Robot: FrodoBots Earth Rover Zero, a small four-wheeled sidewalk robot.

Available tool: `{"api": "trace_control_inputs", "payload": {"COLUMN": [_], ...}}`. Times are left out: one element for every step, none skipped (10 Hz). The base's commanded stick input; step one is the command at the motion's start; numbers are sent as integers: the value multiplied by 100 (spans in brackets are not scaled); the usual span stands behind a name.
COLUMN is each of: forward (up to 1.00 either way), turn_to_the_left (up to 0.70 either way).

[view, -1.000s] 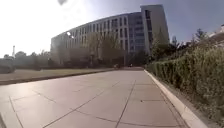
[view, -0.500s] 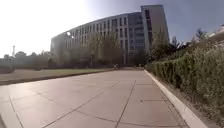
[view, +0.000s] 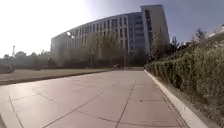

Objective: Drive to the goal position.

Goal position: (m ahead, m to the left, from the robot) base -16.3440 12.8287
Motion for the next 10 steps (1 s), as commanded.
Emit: {"api": "trace_control_inputs", "payload": {"forward": [4,4,4,4,4,4,4,4,4,4], "turn_to_the_left": [0,0,0,0,0,0,0,0,0,0]}}
